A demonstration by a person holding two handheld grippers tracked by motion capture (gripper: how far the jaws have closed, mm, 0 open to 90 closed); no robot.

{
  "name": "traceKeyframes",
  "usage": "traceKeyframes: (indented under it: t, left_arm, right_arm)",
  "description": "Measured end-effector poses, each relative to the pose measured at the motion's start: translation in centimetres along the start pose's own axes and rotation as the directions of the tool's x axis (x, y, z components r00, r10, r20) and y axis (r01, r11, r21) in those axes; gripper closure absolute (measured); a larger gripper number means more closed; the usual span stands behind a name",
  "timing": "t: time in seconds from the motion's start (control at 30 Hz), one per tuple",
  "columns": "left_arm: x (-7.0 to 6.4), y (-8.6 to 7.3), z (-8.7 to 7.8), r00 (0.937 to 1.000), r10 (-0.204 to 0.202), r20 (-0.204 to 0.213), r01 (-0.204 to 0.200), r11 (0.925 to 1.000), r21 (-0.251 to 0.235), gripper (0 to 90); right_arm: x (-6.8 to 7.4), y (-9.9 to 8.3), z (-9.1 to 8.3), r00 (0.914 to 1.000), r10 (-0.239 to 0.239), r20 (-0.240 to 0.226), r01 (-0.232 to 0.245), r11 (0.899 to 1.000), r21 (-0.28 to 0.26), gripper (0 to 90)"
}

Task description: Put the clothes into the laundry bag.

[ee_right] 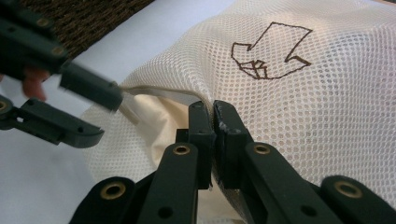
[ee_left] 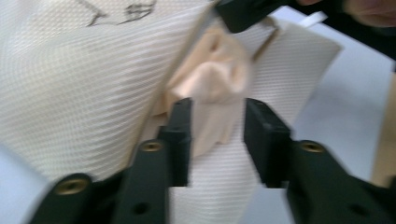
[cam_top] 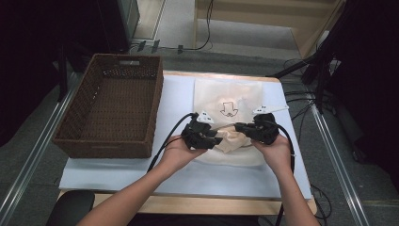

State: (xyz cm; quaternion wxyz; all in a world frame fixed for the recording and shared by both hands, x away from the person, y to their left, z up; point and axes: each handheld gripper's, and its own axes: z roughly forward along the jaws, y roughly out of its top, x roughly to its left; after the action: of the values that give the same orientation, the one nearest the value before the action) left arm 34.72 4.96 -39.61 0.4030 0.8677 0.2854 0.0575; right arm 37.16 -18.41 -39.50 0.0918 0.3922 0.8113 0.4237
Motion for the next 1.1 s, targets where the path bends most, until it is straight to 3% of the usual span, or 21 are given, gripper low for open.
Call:
traceKeyframes:
  t: [0.07,0.3,0.53,0.7,0.87,1.1]
  left_arm:
    - [-0.4,0.0,0.6,0.9998,-0.002,0.021,0.002,0.9999,-0.016,79.5]
    - [-1.1,-0.2,3.9,0.9986,-0.006,0.052,0.006,0.9999,0.015,89.2]
    - [-1.4,-0.5,6.8,0.9997,-0.001,0.025,0.001,0.9995,0.03,90.0]
    - [-0.9,-0.8,7.8,0.9996,-0.027,0.0,0.026,0.999,0.036,90.0]
    - [-0.5,-1.1,8.6,0.9997,-0.019,-0.013,0.02,0.9978,0.064,90.0]
    - [-0.1,-1.1,9.1,0.9988,-0.043,-0.026,0.044,0.9978,0.049,90.0]
  right_arm:
    - [0.0,0.0,0.0,1.0,0.0,0.001,0.0,1.0,-0.002,87.7]
    - [0.0,0.0,-0.2,1.0,0.0,0.002,0.0,1.0,-0.006,87.7]
    - [0.0,0.0,-0.2,1.0,0.001,0.0,-0.001,1.0,-0.004,87.7]
    - [-0.1,-0.1,-0.2,1.0,0.002,-0.002,-0.002,1.0,-0.001,87.8]
    - [-0.1,-0.1,0.0,1.0,0.005,-0.003,-0.005,1.0,0.002,87.8]
    - [-0.2,-0.3,0.1,1.0,0.006,-0.005,-0.006,1.0,0.009,87.8]
